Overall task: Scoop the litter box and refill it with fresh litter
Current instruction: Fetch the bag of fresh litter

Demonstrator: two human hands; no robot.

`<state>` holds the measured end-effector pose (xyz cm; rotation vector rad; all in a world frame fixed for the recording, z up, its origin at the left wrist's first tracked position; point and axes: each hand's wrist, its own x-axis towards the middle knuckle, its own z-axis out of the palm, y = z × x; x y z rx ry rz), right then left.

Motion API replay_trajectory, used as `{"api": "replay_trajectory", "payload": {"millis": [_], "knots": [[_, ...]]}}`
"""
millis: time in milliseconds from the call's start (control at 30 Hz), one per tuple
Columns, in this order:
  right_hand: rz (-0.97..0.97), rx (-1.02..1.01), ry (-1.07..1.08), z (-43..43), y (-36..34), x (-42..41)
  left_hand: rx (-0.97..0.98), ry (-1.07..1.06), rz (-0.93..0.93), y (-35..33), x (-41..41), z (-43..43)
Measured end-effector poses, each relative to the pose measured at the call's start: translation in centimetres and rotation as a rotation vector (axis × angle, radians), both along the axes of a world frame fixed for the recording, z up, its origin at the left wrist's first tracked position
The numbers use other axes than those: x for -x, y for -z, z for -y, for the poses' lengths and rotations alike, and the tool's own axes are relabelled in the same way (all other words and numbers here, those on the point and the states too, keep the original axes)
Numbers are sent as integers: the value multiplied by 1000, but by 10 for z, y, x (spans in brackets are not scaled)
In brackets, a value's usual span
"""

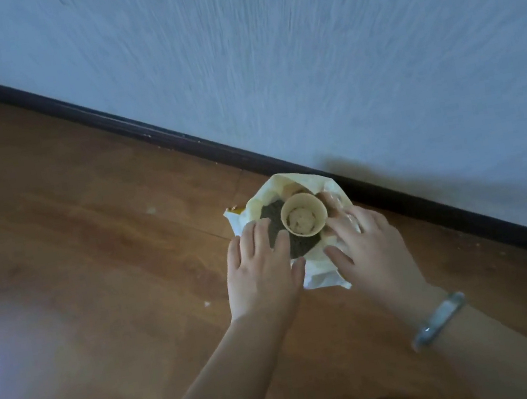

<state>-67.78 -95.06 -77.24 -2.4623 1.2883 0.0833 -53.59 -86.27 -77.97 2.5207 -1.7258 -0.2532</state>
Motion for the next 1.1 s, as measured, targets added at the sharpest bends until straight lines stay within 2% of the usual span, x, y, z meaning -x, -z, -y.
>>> {"api": "replay_trajectory", "payload": {"millis": [200, 400, 533, 633, 867, 1100], "knots": [[99, 117, 36, 31, 33, -5, 33, -69, 10, 36, -16, 38], [77, -181, 65, 38, 54, -3, -129, -128, -108, 33, -25, 50], [161, -202, 126, 36, 62, -5, -119, -106, -142, 35, -25, 45], [186, -197, 96, 35, 60, -5, -145, -97, -210, 31, -28, 39], [143, -210, -17, 23, 4, -6, -206, -162, -311, -19, -19, 13], [121, -235, -135, -5, -89, -2, -163, -269, -390, -115, -24, -26]]}}
